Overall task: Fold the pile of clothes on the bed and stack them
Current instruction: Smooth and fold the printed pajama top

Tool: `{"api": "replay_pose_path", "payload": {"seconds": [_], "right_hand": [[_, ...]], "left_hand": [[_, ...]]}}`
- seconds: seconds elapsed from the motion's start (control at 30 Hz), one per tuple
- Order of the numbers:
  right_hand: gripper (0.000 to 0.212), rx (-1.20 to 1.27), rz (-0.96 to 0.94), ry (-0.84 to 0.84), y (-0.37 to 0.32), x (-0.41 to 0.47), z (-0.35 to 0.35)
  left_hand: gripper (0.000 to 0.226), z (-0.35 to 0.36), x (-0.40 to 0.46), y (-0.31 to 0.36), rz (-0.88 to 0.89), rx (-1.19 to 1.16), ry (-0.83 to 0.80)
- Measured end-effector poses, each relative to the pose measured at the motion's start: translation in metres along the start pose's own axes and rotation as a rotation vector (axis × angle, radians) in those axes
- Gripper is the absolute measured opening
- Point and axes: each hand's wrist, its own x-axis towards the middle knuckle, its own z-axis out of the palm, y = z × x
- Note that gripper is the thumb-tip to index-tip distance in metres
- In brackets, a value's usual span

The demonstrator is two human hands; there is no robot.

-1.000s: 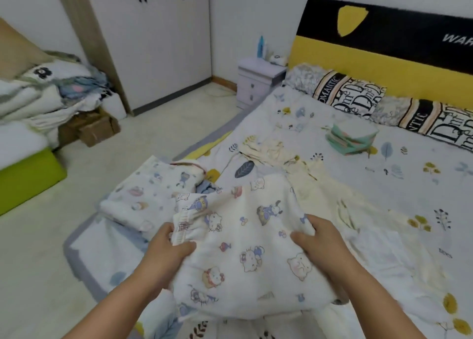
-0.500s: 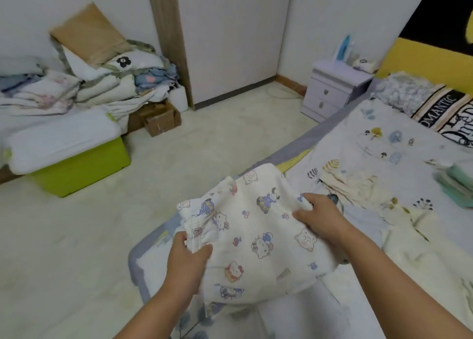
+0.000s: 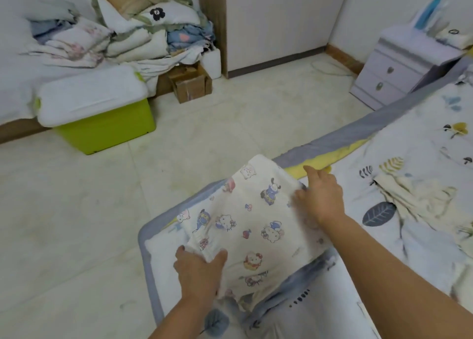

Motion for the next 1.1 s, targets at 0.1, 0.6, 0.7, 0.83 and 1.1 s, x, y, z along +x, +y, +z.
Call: {"api": "replay_pose_path", "payload": {"seconds": [0.1, 0.6, 0.7, 0.83, 1.1], "right_hand": [[0.058, -0.040, -0.132, 0.231, -0.010, -0.009, 0.022], [0.065, -0.331, -0.127, -0.129, 0.024, 0.009, 0.127], [0.067, -0.340, -0.127, -0.179, 0.019, 0.008, 0.117], [0.062, -0.245, -0.131, -0.148, 0.005, -0.007, 0.086], [0.038, -0.058, -0.145, -0.096, 0.007, -0.078, 0.023]], "left_hand": [[0.093, -0.004, 0.004, 0.002, 0.519, 0.399, 0.335], [0.101, 0.039, 0.073, -0.046, 0.631, 1.051, -0.125], [0.100, 0.035, 0.071, -0.043, 0.652, 1.064, -0.113], [0.091, 0.023, 0.063, -0.028, 0.683, 1.113, -0.132], [0.019, -0.007, 0.017, 0.023, 0.913, 1.052, -0.223]]}}
